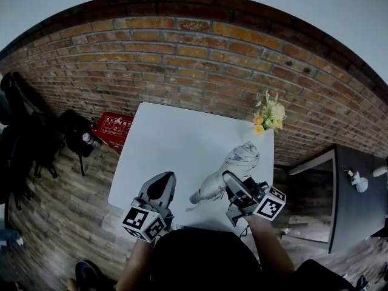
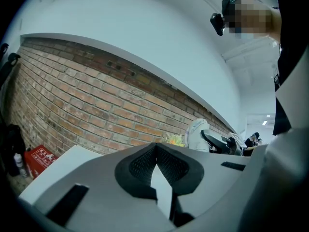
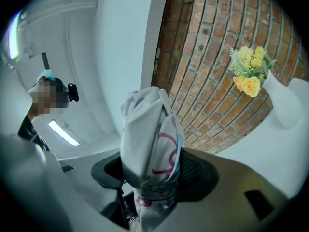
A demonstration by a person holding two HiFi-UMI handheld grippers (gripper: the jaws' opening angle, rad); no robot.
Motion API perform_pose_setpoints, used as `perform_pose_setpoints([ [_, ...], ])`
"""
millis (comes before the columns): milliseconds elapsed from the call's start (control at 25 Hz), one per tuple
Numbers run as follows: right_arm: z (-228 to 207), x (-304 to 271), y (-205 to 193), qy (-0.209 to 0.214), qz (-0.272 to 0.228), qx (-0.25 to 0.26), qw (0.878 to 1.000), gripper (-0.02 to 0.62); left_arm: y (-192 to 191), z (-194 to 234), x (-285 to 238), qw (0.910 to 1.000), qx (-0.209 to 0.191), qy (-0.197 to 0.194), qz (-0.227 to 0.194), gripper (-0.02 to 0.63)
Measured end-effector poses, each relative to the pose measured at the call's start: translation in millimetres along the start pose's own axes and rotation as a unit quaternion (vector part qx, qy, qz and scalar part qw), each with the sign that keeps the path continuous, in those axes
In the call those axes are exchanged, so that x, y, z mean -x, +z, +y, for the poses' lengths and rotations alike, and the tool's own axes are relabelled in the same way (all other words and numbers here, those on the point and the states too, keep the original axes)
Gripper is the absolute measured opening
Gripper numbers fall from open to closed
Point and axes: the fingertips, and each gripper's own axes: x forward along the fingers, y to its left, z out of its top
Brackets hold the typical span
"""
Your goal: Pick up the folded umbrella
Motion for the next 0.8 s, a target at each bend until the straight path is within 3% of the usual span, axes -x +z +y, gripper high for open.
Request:
perform_pose_setpoints([
  [800,-20,14,-4,-0.028,-0.016,-0.047,0.998,0.284,-15,-2,1,0.9998,0.004,0.013,0.013,0.014],
])
